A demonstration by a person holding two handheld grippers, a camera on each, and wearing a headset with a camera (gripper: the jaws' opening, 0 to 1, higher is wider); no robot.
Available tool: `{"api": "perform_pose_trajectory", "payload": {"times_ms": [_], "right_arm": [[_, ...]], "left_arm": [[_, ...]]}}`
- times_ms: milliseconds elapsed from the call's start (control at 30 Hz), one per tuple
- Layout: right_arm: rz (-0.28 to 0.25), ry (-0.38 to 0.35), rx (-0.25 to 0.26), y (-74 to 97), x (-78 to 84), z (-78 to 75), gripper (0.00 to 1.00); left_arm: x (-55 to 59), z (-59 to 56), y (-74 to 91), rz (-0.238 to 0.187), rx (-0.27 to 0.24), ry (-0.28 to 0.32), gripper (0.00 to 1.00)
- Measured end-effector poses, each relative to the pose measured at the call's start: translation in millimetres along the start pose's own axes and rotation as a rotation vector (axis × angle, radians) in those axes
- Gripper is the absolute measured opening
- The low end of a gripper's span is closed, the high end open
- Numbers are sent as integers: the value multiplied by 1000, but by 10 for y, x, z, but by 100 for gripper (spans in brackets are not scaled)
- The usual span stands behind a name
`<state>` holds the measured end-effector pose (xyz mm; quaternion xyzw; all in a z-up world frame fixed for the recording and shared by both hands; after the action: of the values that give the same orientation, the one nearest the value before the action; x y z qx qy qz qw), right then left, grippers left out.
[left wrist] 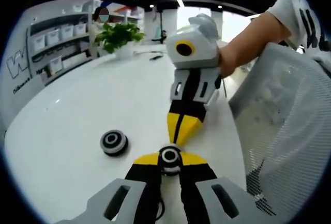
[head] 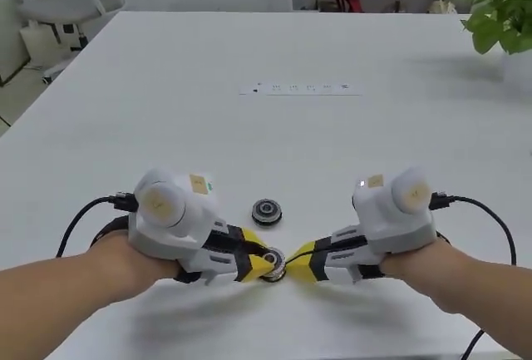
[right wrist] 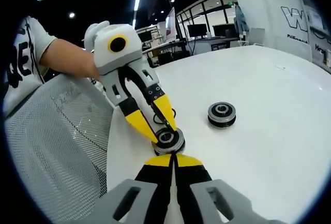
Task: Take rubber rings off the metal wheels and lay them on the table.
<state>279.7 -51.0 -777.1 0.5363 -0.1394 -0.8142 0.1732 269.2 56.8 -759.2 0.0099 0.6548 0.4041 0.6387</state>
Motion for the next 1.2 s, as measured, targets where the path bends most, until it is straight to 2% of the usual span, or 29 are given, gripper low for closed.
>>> {"api": "perform_pose_trajectory", "payload": {"times_ms": [67, 267, 367, 667, 1200], "right_arm": [[-44, -34, 0, 24, -11, 2, 0], [-90, -85, 5, 60, -11, -13, 0], [-148, -133, -2, 75, -30, -21, 0], [-193, -179, -19, 70, -34, -23, 0], [-219, -207, -49, 53, -59, -6, 0]], "left_arm": [[0, 1, 1, 0, 0, -4, 12], [-1, 2, 2, -2, 0, -8, 12], [1, 3, 1, -5, 1, -5, 12], [29, 16, 2, -36, 12, 10, 12], [40, 26, -7, -64, 28, 7, 11]]}}
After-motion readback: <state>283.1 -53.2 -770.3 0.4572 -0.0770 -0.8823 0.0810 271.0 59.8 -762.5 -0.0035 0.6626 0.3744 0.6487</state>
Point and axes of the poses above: the centre of the closed fingertips' face, and the gripper's own axes: y roughly backward along the fingers, z roughly to its left, x roughly out of its underside, the point moved 6 cm from there along y, roughly backward along the fingers, and after that the axes turned 15 degrees about -x, right-handed, at the moved point
